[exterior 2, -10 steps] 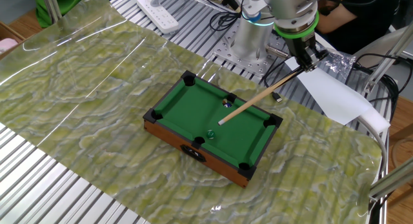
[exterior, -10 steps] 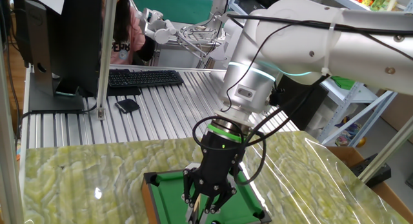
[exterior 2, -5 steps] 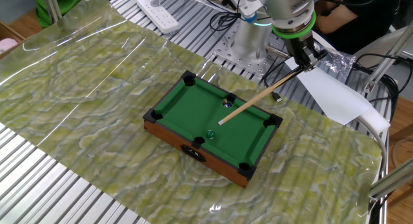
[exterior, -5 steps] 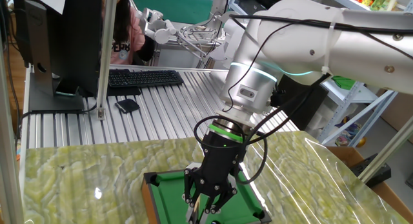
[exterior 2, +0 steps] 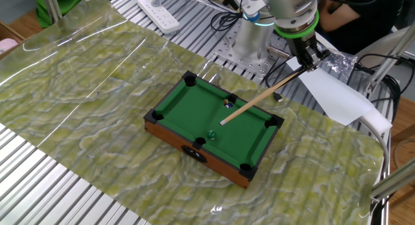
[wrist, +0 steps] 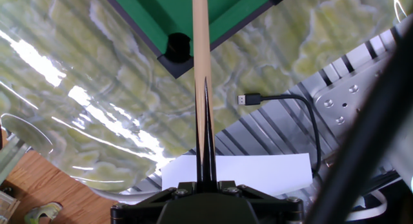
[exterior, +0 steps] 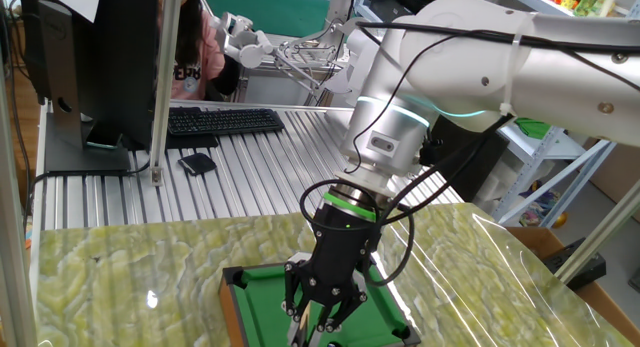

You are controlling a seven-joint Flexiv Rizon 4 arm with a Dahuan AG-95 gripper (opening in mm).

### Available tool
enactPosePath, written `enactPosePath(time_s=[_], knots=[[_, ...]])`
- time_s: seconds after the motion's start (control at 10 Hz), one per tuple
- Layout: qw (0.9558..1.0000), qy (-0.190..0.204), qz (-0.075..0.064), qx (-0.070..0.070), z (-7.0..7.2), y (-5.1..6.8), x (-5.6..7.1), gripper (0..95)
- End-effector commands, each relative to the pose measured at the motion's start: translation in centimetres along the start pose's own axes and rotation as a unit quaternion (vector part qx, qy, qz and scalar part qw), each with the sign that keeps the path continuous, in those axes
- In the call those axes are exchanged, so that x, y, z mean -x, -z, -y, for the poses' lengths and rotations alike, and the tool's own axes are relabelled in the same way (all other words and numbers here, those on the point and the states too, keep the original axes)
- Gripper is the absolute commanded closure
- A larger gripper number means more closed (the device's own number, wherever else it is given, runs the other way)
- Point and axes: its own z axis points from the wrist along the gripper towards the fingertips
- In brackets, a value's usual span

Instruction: Hit the pool ball

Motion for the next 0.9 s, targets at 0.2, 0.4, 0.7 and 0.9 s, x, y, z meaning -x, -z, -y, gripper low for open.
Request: enactPosePath(time_s=[0.2,0.4,0.7,0.9], knots=[[1.0000,-0.005,-0.002,0.000,0.06,0.03,-0.04,95.0],[1.0000,-0.005,-0.001,0.001,0.06,0.03,-0.04,95.0],[1.0000,0.004,0.005,0.005,0.06,0.03,-0.04,95.0],[1.0000,0.009,-0.001,0.001,0.06,0.03,-0.04,95.0]])
